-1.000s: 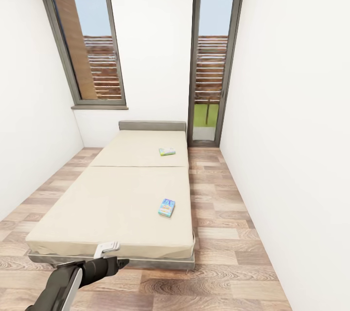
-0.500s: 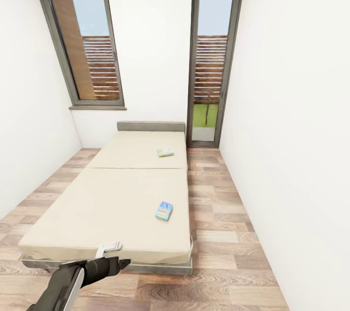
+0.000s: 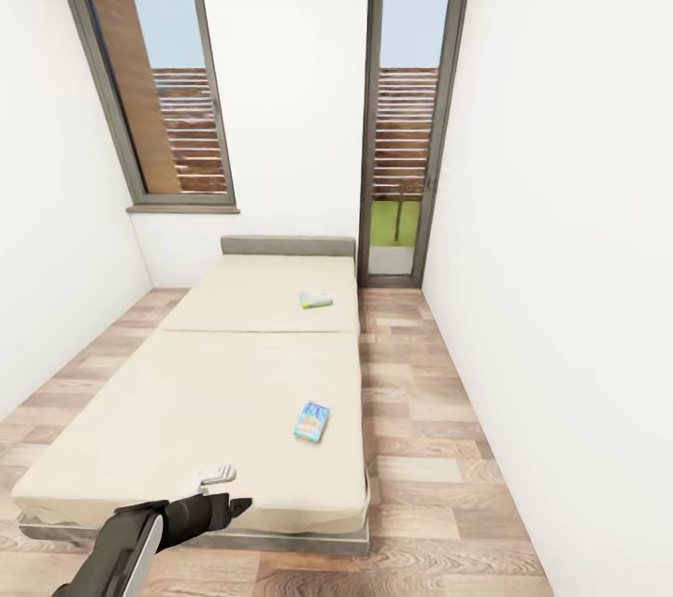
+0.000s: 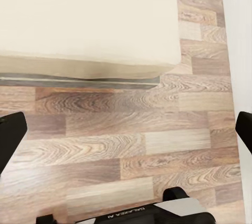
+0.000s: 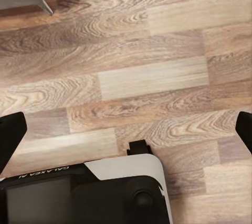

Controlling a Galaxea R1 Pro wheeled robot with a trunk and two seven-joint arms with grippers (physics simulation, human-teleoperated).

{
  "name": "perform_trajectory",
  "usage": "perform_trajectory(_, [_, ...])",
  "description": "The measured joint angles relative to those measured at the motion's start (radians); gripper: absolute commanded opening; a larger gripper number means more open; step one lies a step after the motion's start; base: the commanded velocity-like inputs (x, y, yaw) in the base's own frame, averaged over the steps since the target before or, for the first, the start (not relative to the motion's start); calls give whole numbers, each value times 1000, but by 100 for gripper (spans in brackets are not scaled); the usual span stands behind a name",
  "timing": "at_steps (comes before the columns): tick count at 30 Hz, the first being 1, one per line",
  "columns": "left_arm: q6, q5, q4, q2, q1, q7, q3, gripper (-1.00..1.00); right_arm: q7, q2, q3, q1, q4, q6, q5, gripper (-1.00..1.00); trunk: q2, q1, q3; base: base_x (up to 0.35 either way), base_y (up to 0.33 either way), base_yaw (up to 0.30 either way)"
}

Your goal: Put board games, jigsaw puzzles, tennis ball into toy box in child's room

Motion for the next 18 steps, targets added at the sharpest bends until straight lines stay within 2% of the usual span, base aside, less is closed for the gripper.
perform_trajectory(7, [0, 1, 0, 0, 0, -1, 0, 100, 0, 0, 0, 0, 0, 0, 0, 100, 0, 0, 0, 128, 0, 0])
perform_trajectory(14, [-1, 0, 0, 0, 0, -2, 0, 100, 0, 0, 0, 0, 2, 0, 2, 100, 0, 0, 0, 51, -164, 0])
perform_trajectory(18, [0, 1, 0, 0, 0, -3, 1, 100, 0, 0, 0, 0, 1, -1, 2, 100, 0, 0, 0, 12, -20, 0])
